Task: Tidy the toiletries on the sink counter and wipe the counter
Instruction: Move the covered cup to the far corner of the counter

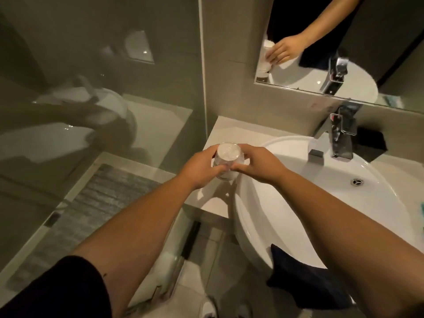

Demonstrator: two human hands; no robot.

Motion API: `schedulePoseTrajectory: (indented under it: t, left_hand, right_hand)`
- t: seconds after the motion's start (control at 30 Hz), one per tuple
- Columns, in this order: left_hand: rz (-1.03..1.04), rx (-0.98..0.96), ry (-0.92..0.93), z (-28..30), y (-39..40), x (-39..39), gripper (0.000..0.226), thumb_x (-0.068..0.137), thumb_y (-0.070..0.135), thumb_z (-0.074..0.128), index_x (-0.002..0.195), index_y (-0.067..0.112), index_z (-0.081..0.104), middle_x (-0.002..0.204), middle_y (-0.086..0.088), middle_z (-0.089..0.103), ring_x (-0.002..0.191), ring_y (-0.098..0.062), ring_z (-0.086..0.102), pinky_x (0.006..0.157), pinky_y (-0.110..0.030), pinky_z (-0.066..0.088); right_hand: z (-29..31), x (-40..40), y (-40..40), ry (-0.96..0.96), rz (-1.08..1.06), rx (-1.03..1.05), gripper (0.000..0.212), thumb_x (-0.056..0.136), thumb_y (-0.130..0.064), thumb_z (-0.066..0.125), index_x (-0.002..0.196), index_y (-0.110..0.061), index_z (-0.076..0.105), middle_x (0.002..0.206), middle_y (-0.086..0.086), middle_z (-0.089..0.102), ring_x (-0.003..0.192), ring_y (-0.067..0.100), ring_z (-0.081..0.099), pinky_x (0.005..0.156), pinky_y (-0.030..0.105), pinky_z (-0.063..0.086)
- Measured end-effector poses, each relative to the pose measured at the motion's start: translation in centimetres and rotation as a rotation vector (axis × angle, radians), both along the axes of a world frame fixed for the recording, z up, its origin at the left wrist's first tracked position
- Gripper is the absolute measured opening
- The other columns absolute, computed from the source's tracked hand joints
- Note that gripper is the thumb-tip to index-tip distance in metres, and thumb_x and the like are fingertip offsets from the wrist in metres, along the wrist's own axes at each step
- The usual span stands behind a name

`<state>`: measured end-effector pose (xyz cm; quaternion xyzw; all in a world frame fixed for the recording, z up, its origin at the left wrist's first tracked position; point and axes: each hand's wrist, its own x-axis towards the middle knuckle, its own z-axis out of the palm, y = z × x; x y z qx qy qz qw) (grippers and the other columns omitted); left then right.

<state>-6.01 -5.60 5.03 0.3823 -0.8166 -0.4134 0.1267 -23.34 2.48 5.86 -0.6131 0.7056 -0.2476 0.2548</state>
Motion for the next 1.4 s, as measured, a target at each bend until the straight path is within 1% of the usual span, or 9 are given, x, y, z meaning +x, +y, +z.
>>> schedulePoseTrajectory:
  t: [0.17, 0.37, 0.5, 0.6, 0.7, 0.83, 1.03, 1.2, 1.4]
  left_hand:
    - [-0.189, -0.076, 0.033, 2.5, 3.2, -4.4, 0.058, 0.083, 0.038, 0.071, 0.136, 0.032, 0.045, 0.13, 0.008, 0.06, 0.117, -0.013, 0.055, 0.094, -0.029, 0.044]
    - [-0.398, -0.085, 0.032, 1.8, 9.5, -12.2, 0.067, 0.084, 0.04, 0.069, 0.14, 0.026, 0.035, 0.137, 0.0, 0.055, 0.123, -0.021, 0.053, 0.097, -0.033, 0.044]
    - [-0.513, -0.107, 0.02, 1.1, 14.5, -19.0, 0.058, 0.086, 0.039, 0.067, 0.136, 0.029, 0.039, 0.133, 0.002, 0.057, 0.118, -0.021, 0.055, 0.086, -0.03, 0.041]
    - [-0.604, -0.136, 0.032, 0.6, 17.3, -24.5, 0.057, 0.087, 0.035, 0.066, 0.137, 0.028, 0.04, 0.137, 0.003, 0.055, 0.121, -0.022, 0.053, 0.092, -0.032, 0.041]
    - [-0.663, -0.183, 0.046, 0.5, 19.0, -30.3, 0.057, 0.087, 0.03, 0.066, 0.138, 0.025, 0.042, 0.136, 0.0, 0.057, 0.121, -0.024, 0.054, 0.096, -0.035, 0.042]
    - [-0.634, -0.175, 0.059, -0.2, 19.8, -37.8, 0.053, 0.087, 0.032, 0.064, 0.136, 0.027, 0.044, 0.136, 0.0, 0.057, 0.121, -0.024, 0.053, 0.095, -0.034, 0.041]
    - [-0.514, -0.093, 0.03, -3.7, 18.7, -46.8, 0.054, 0.089, 0.029, 0.062, 0.139, 0.029, 0.041, 0.131, -0.004, 0.061, 0.116, -0.026, 0.057, 0.092, -0.034, 0.043]
    - [-0.491, -0.064, -0.003, -7.7, 18.0, -51.1, 0.049, 0.091, 0.02, 0.058, 0.136, 0.024, 0.042, 0.127, -0.006, 0.061, 0.114, -0.027, 0.057, 0.087, -0.031, 0.041]
    - [-0.446, -0.013, 0.026, -9.5, 18.1, -53.9, 0.046, 0.091, 0.013, 0.053, 0.134, 0.023, 0.041, 0.122, -0.007, 0.063, 0.108, -0.026, 0.058, 0.079, -0.028, 0.037]
  right_hand:
    - [2.5, -3.0, 6.0, 0.062, -0.171, -0.018, 0.058, 0.079, -0.044, 0.071, 0.131, -0.026, 0.054, 0.123, -0.001, 0.066, 0.103, 0.019, 0.061, 0.081, 0.031, 0.045]
    - [2.6, -7.9, 15.3, 0.077, -0.424, 0.046, 0.057, 0.079, -0.05, 0.068, 0.13, -0.03, 0.053, 0.124, -0.002, 0.066, 0.108, 0.021, 0.061, 0.09, 0.039, 0.05]
    - [1.9, -12.1, 21.7, 0.065, -0.615, 0.064, 0.059, 0.08, -0.049, 0.068, 0.133, -0.03, 0.051, 0.127, -0.002, 0.064, 0.112, 0.021, 0.06, 0.095, 0.038, 0.048]
    - [1.6, -15.9, 25.3, 0.05, -0.729, 0.051, 0.059, 0.08, -0.046, 0.071, 0.132, -0.03, 0.051, 0.125, -0.003, 0.065, 0.109, 0.018, 0.061, 0.089, 0.033, 0.048]
    - [1.0, -20.8, 27.3, 0.025, -0.813, 0.032, 0.056, 0.079, -0.045, 0.072, 0.13, -0.031, 0.053, 0.122, -0.005, 0.066, 0.108, 0.018, 0.062, 0.091, 0.034, 0.049]
    - [-0.6, -28.1, 27.5, -0.038, -0.862, 0.009, 0.053, 0.082, -0.039, 0.07, 0.131, -0.03, 0.052, 0.123, -0.003, 0.065, 0.107, 0.018, 0.061, 0.094, 0.036, 0.05]
    - [-4.5, -37.3, 24.9, -0.117, -0.885, -0.026, 0.053, 0.08, -0.031, 0.072, 0.13, -0.029, 0.053, 0.121, -0.003, 0.066, 0.107, 0.017, 0.061, 0.09, 0.031, 0.048]
    - [-8.3, -40.7, 23.2, -0.197, -0.921, -0.063, 0.051, 0.08, -0.026, 0.07, 0.128, -0.028, 0.054, 0.122, -0.003, 0.065, 0.106, 0.016, 0.06, 0.088, 0.026, 0.044]
    - [-11.3, -43.1, 22.5, -0.269, -0.982, -0.114, 0.05, 0.079, -0.032, 0.07, 0.126, -0.028, 0.055, 0.121, -0.002, 0.066, 0.108, 0.015, 0.061, 0.096, 0.036, 0.049]
